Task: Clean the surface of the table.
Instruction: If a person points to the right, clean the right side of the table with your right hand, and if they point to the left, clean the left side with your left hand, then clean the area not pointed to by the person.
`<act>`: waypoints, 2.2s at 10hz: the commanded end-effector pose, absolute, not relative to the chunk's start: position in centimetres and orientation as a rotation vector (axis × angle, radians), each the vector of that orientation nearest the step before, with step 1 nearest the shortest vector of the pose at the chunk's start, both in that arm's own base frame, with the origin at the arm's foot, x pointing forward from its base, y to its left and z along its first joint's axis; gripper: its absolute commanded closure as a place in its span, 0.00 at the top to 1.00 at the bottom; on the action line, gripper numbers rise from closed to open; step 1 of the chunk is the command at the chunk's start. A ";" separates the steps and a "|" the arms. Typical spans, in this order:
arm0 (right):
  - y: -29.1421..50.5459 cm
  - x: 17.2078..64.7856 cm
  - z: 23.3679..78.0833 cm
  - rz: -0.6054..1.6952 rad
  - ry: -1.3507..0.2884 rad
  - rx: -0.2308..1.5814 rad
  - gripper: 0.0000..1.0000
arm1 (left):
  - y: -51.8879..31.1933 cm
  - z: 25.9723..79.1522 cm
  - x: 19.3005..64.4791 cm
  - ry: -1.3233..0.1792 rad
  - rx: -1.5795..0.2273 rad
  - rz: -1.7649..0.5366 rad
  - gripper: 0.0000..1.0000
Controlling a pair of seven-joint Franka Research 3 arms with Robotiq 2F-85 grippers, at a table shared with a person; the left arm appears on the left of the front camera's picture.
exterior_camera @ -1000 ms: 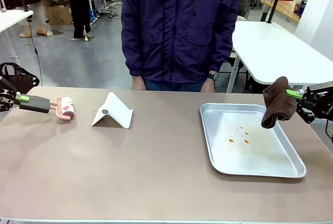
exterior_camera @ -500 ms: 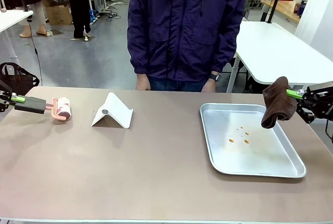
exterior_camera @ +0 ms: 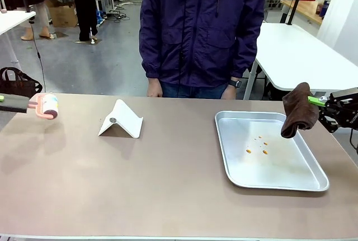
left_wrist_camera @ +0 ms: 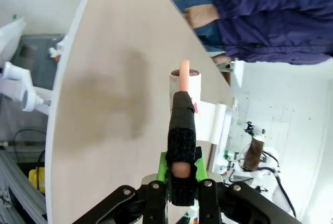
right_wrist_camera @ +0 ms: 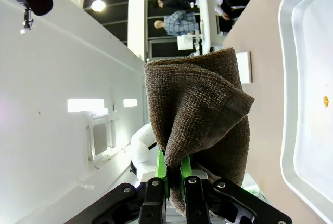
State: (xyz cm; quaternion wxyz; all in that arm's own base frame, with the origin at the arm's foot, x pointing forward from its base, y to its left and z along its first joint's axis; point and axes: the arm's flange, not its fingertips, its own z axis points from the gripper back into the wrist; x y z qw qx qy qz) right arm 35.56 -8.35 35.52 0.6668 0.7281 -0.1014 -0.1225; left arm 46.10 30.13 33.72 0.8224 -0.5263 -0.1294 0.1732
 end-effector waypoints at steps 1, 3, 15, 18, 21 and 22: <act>-8.1 35.8 36.1 -0.294 -0.221 1.656 0.00 | 30.1 36.2 44.1 -0.346 -1.201 0.284 0.10; -8.1 35.8 36.1 -0.294 -0.221 1.656 0.00 | 30.3 38.1 41.2 -0.344 -1.247 0.198 0.10; -8.1 35.8 36.1 -0.294 -0.221 1.656 0.00 | 28.6 42.9 27.4 -0.076 -1.346 -0.029 0.10; -8.1 35.8 36.1 -0.294 -0.221 1.656 0.00 | 28.6 42.9 27.4 -0.076 -1.346 -0.029 0.10; -8.1 35.8 36.1 -0.294 -0.221 1.656 0.00 | 28.6 42.9 27.4 -0.076 -1.346 -0.029 0.10; -8.1 35.8 36.1 -0.294 -0.221 1.656 0.00 | 28.6 42.9 27.4 -0.076 -1.346 -0.029 0.10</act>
